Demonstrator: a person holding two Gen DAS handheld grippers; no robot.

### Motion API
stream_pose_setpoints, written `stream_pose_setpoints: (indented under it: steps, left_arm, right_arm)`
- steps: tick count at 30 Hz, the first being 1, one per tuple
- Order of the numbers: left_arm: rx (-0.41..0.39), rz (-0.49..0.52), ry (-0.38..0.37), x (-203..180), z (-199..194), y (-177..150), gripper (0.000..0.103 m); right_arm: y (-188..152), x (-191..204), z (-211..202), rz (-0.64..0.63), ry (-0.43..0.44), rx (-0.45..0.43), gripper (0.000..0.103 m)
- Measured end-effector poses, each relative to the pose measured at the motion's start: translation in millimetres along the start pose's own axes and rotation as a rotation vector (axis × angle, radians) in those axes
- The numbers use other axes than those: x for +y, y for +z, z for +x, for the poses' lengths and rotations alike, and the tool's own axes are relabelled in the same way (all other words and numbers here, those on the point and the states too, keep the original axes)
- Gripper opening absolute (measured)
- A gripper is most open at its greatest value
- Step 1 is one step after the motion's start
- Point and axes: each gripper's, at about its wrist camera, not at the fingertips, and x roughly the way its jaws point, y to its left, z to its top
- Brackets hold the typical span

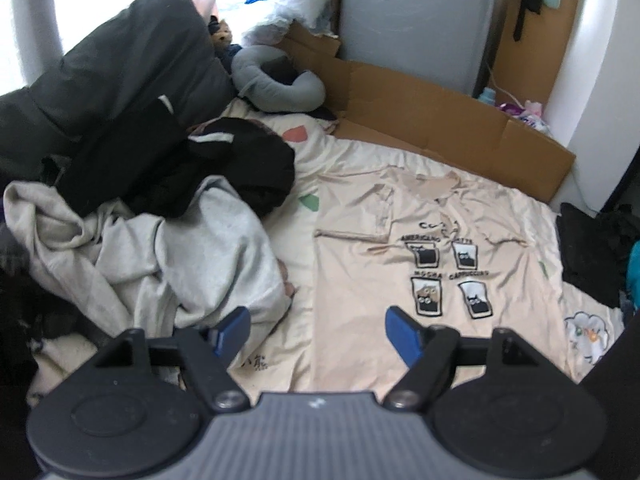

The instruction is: Fold clothes

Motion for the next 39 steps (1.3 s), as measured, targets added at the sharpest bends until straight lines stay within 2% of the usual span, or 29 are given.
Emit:
stream_pose_setpoints:
  steps: [5,11,16,22,24,26,29,31,34,37,39]
  left_arm:
    - [0.015,-0.058,0.005,7,18,-21,0.077]
    - [0.064,-0.078,0.019,12,46,-46,0.077]
    - [0.114,-0.086,0.017,17,75,-69,0.077]
    - [0.185,-0.103,0.016,24,111,-98,0.074]
    - [0.203,-0.101,0.013,25,120,-104,0.073]
    - [0.217,-0.102,0.010,26,129,-110,0.072]
    - [0.233,-0.107,0.008,27,142,-118,0.071]
    - [0.251,-0.117,0.002,29,152,-123,0.065]
    - [0.268,-0.129,-0.016,31,165,-128,0.059]
    - [0.291,-0.143,-0.035,31,176,-135,0.056]
    - [0.301,-0.160,-0.039,33,182,-138,0.053]
  right_arm:
    - [-33,-1,20,0.014,-0.011,0.031,0.067]
    - [-74,1,54,0.001,0.006,0.140,0.067]
    - [-112,-6,94,0.040,0.028,0.244,0.067]
    - [-156,-8,142,0.085,0.090,0.354,0.066]
    - [-168,-8,157,0.100,0.103,0.389,0.064]
    - [-179,-8,170,0.111,0.111,0.419,0.055]
    - [-191,-11,187,0.124,0.114,0.453,0.053]
    - [-197,-15,196,0.141,0.116,0.466,0.050]
    - [-203,-23,210,0.175,0.110,0.486,0.040]
    - [-209,-30,219,0.214,0.098,0.495,0.033]
    - [-212,-32,224,0.218,0.095,0.503,0.032]
